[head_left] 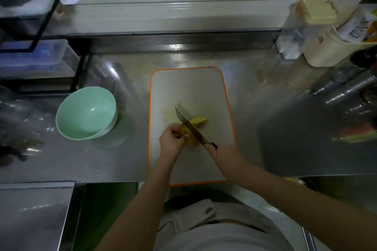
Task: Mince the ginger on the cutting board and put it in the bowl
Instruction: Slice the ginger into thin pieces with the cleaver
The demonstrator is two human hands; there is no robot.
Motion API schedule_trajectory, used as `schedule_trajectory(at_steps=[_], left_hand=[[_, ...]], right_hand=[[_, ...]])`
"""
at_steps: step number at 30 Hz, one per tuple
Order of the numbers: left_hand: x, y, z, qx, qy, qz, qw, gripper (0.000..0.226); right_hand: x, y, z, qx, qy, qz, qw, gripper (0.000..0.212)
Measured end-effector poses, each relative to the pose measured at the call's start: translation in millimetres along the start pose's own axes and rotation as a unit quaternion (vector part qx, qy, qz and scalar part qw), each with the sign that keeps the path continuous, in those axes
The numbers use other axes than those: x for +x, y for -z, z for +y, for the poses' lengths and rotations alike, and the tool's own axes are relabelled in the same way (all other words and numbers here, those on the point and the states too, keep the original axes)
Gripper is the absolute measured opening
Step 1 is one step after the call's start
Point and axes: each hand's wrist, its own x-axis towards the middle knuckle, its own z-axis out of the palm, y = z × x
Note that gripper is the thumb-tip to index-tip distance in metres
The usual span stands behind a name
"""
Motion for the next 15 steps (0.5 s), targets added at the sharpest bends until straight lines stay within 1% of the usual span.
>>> schedule_trajectory(at_steps=[2,4,6,8,9,10,14,15], left_hand=[[-1,0,0,-0.001,-0.001,0.0,1.0,0.017],[-1,1,-2,-0.004,-0.001,0.002,1.0,0.018],[-2,0,-3,-0.004,-0.004,-0.001,1.0,0.022],[-5,-3,-3,-0.011,-0.014,-0.01,1.0,0.031],[-6,-5,-3,-0.017,-0.018,-0.013,1.0,0.036],[-7,-6,-3,-0.018,-0.022,-0.012,1.0,0.04],[-5,-9,-4,0.026,-0.026,0.009,0.999,0.042],[-4,-9,-5,0.034,-0.026,0.01,0.999,0.043]], right_hand=[[0,0,0,0.031,-0.021,-0.009,0.999,0.036],[-2,4,-2,0.045,-0.009,-0.004,0.999,0.046],[-3,8,-3,0.027,-0.009,-0.018,0.999,0.042],[-3,13,-3,0.05,-0.013,0.0,0.999,0.039],[-3,15,-3,0.085,-0.03,0.003,0.996,0.04],[-2,15,-3,0.064,-0.02,-0.004,0.998,0.041],[-4,14,-5,0.08,-0.011,-0.028,0.996,0.038],[-4,14,-5,0.094,-0.021,-0.027,0.995,0.036]])
